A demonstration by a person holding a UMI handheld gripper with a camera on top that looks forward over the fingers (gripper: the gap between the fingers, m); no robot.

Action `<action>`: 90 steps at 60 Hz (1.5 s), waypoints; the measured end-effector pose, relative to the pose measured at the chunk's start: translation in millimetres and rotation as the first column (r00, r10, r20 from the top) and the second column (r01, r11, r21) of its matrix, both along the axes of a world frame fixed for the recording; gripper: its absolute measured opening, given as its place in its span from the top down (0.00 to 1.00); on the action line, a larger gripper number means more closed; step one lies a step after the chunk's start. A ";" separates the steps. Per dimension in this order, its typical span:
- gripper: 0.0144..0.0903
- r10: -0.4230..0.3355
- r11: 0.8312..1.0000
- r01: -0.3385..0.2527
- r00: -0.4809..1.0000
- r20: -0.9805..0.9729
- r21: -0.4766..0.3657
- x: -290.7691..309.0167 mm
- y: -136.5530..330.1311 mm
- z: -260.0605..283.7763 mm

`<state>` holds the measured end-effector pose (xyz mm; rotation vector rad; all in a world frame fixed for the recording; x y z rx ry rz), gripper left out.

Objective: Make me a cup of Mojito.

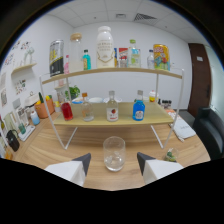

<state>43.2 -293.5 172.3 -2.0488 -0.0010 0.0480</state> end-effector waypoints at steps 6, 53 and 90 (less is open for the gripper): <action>0.05 0.008 0.999 -0.009 1.000 0.014 0.042 -5.8 27.9 25.1; 0.72 -0.019 0.999 0.019 1.000 -0.009 -0.039 -6.9 180.8 2.2; 0.74 -0.132 0.990 0.133 0.991 0.035 -0.042 78.3 81.4 2.9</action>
